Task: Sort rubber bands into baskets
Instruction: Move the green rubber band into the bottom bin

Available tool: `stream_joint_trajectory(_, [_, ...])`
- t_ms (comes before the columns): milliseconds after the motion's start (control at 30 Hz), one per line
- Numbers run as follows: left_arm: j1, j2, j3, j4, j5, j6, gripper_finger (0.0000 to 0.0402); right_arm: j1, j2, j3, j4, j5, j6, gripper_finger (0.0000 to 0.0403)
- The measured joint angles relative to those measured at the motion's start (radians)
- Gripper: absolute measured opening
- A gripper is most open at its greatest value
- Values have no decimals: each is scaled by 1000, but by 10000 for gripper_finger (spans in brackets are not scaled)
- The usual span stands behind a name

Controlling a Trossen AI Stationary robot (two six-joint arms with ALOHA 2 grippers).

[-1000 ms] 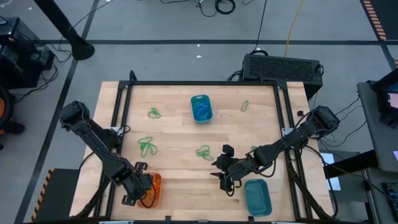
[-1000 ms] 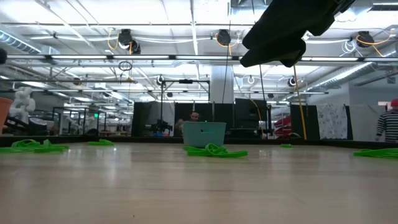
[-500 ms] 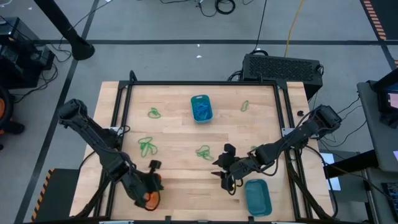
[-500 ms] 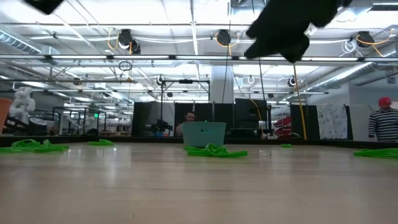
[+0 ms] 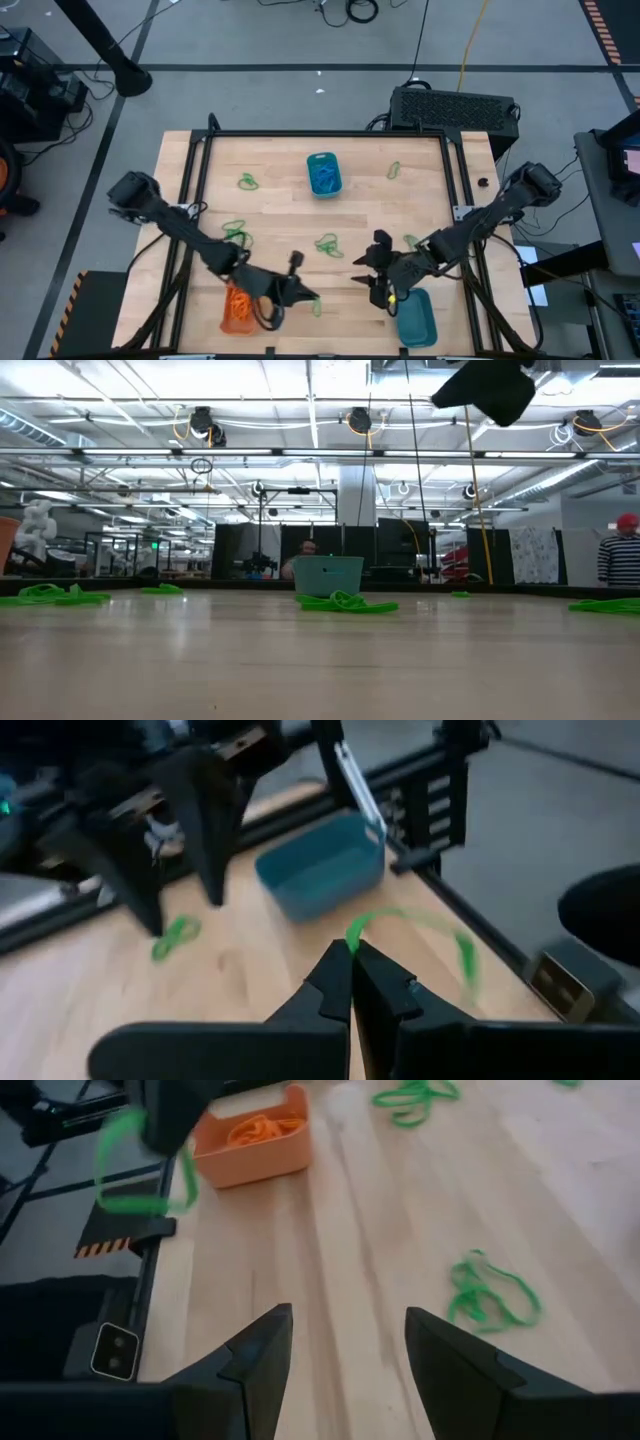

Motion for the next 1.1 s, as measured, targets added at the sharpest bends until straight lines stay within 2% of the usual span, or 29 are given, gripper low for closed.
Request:
stream_joint_trajectory(167, [63, 146, 0, 276, 94, 41, 2, 16, -91, 0, -120, 25, 55, 187])
stream_joint_trajectory(267, [102, 234, 7, 448, 109, 29, 2, 19, -145, 0, -175, 26, 61, 187])
stream_joint_trajectory(333, [132, 291, 42, 504, 111, 1, 2, 18, -176, 0, -202, 26, 62, 187])
stream_joint_trajectory(467, [181, 396, 171, 507, 176, -13, 2, 18, -219, 0, -215, 27, 56, 187])
stream_joint_trajectory(667, [218, 546, 385, 407, 317, -13, 1, 18, -251, 0, -233, 28, 52, 187])
stream_joint_trajectory(833, [238, 651, 515, 407, 343, -13, 1, 18, -255, 0, -245, 28, 52, 187])
stream_joint_trajectory(967, [245, 726, 613, 408, 404, -26, 1, 13, -255, 0, -248, 38, 45, 187])
stream_joint_trajectory(1100, [246, 805, 727, 375, 409, -40, 1, 0, -255, 0, -254, 56, 24, 187])
